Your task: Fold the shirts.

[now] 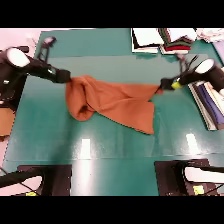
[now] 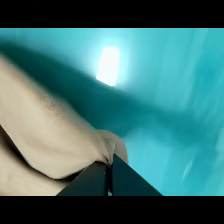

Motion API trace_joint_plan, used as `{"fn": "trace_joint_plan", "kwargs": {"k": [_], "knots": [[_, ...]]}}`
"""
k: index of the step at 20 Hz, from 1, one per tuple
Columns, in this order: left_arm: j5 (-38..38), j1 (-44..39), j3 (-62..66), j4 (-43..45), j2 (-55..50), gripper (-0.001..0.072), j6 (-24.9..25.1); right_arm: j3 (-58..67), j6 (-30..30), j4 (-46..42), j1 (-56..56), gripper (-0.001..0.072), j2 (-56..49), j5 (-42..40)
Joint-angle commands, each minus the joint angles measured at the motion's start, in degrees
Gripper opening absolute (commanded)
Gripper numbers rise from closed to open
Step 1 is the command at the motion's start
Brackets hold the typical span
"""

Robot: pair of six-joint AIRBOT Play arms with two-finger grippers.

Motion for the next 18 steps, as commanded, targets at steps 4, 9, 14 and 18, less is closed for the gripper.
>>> {"fn": "trace_joint_plan", "kwargs": {"k": [4,9,14,18], "knots": [[-1.31,0.04,18.69,11.08,19.39,0.0024,-2.80,26.29,-0.04,-1.99,-3.93,0.0020,18.23,6.12],[-5.68,0.04,26.95,10.64,28.46,0.0024,-2.78,37.53,1.92,-2.08,-9.07,0.0020,26.91,8.87],[-7.21,0.04,27.02,8.15,27.87,0.0023,-2.32,46.71,3.82,-1.88,-15.45,0.0020,23.19,17.42],[-13.66,0.04,20.33,6.49,20.44,0.0024,-2.32,41.35,5.09,-2.19,-14.05,0.0020,16.35,18.43]]}}
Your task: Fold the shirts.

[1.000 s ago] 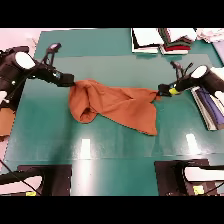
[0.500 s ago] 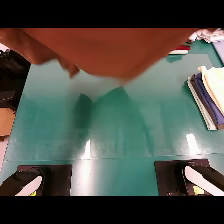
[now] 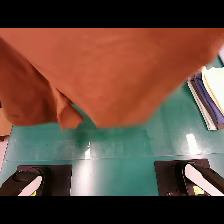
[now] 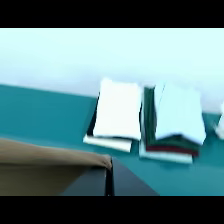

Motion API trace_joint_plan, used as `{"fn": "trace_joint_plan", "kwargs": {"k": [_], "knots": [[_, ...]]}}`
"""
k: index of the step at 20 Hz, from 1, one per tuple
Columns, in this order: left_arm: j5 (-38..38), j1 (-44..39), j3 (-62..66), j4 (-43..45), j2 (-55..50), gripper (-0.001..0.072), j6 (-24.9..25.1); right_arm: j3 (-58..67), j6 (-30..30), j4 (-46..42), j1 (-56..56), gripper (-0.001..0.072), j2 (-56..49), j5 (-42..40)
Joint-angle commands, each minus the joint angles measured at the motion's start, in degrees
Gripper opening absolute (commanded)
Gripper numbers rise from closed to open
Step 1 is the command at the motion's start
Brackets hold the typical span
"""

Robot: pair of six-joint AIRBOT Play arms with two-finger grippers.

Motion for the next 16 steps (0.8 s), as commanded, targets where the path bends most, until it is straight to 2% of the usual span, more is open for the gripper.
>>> {"fn": "trace_joint_plan", "kwargs": {"k": [1,4,6,7,11,12,13,14,16], "knots": [[-6.25,0.04,-6.47,-3.10,-6.45,0.0024,0.31,-4.96,1.16,-1.22,1.81,0.0020,-6.23,3.10],[-6.67,0.04,-18.49,-10.14,-15.47,0.0025,3.65,-14.34,1.16,-8.85,8.15,0.0020,-14.64,5.09],[-2.12,0.04,-25.29,-11.13,-22.16,0.0025,6.91,-19.71,1.16,-12.94,11.72,0.0020,-20.98,4.42],[1.42,0.07,-27.04,-10.93,-25.90,0.0025,9.25,-21.31,1.16,-14.08,12.92,0.0020,-24.24,3.30],[10.43,0.07,-24.15,-10.19,-36.41,0.0027,10.01,-18.99,2.78,-13.31,15.02,0.0029,-34.12,1.36],[11.15,0.17,-22.80,-9.35,-37.11,0.0112,9.33,-16.48,3.08,-13.31,15.06,0.0122,-35.93,1.81],[11.41,0.48,-21.27,-7.82,-37.27,0.0442,7.19,-14.08,3.10,-13.14,15.04,0.0320,-37.07,2.34],[9.62,1.22,-19.19,-5.22,-37.20,0.0560,4.48,-11.80,3.08,-11.76,14.99,0.0411,-37.55,2.99],[2.99,5.05,-15.43,-2.25,-36.24,0.0563,2.38,-8.04,2.40,-7.32,13.70,0.0410,-37.18,5.49]]}}
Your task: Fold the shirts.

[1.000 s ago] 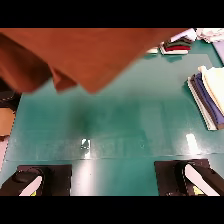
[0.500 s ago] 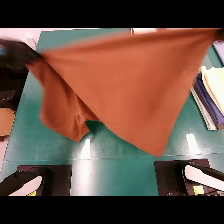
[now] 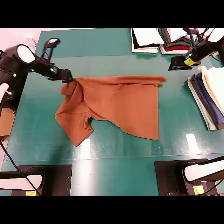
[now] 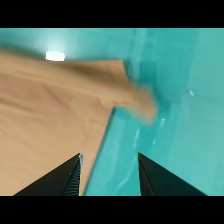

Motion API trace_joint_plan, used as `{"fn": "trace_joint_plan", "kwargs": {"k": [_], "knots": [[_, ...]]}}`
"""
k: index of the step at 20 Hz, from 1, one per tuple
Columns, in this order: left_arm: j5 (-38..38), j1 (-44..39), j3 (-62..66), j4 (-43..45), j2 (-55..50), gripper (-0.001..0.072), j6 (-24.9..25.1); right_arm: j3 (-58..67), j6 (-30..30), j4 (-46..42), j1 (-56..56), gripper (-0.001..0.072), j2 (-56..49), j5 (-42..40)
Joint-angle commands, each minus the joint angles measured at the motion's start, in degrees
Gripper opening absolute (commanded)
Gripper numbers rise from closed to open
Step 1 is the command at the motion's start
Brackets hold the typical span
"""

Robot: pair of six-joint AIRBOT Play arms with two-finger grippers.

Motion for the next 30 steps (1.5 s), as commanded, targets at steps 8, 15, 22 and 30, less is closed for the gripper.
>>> {"fn": "trace_joint_plan", "kwargs": {"k": [8,15,22,30], "knots": [[-6.54,20.28,-25.83,-5.11,12.52,0.0563,-1.25,-17.64,-3.10,10.05,-3.19,0.0408,14.97,1.31],[3.50,19.47,-42.64,-16.68,12.96,0.0562,4.26,-26.32,-3.06,10.05,2.54,0.0408,21.38,-3.04],[7.39,13.35,-42.82,-16.37,12.31,0.0286,2.93,-26.34,-3.02,9.92,2.47,0.0407,21.38,0.35],[5.18,13.51,-35.43,-14.58,18.71,0.0025,2.99,-50.56,-3.02,9.51,-11.04,0.0569,26.88,4.74]]}}
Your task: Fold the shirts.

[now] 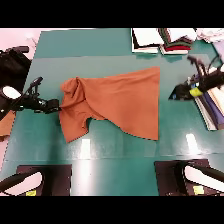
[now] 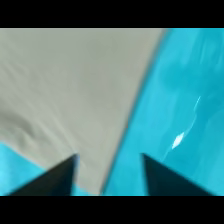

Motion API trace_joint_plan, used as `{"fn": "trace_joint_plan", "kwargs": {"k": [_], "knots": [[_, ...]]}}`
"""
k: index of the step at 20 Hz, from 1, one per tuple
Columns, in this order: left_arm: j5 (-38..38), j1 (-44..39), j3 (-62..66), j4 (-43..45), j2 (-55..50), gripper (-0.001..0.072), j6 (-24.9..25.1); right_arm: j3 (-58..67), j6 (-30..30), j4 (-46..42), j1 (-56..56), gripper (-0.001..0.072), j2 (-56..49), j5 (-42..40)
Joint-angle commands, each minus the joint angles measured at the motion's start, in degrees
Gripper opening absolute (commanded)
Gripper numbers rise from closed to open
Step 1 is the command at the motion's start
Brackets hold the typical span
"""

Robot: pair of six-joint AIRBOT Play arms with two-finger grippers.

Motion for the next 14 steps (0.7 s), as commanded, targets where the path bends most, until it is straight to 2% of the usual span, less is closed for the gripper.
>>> {"fn": "trace_joint_plan", "kwargs": {"k": [1,3,4,5,9,12,13,14], "knots": [[-0.90,-0.07,1.77,0.17,2.14,0.0025,0.00,-15.21,0.02,0.15,-5.57,0.0573,2.54,0.81],[-0.85,-0.07,1.79,0.15,2.14,0.0025,-0.02,-23.47,0.02,2.01,-5.51,0.0565,2.51,-1.22],[-0.87,-0.07,1.77,0.15,2.14,0.0025,-0.02,-26.82,0.00,4.28,-4.50,0.0527,2.51,-3.30],[-0.90,-0.07,1.77,0.11,2.14,0.0025,-0.04,-29.18,-0.04,6.49,-3.04,0.0517,2.51,-5.46],[-0.92,-0.07,1.77,0.07,2.14,0.0025,-0.07,-32.61,0.04,9.46,6.82,0.0490,2.51,-12.83],[-1.27,-0.07,1.79,0.09,2.14,0.0025,-0.04,-32.59,0.11,9.46,11.80,0.0285,2.54,-15.39],[-1.46,-0.07,1.79,0.09,2.25,0.0025,-0.04,-32.59,0.04,9.46,12.37,0.0135,2.54,-15.39],[-1.66,-0.07,1.86,0.13,2.69,0.0025,-0.02,-32.26,0.00,9.33,12.44,0.0048,2.71,-15.13]]}}
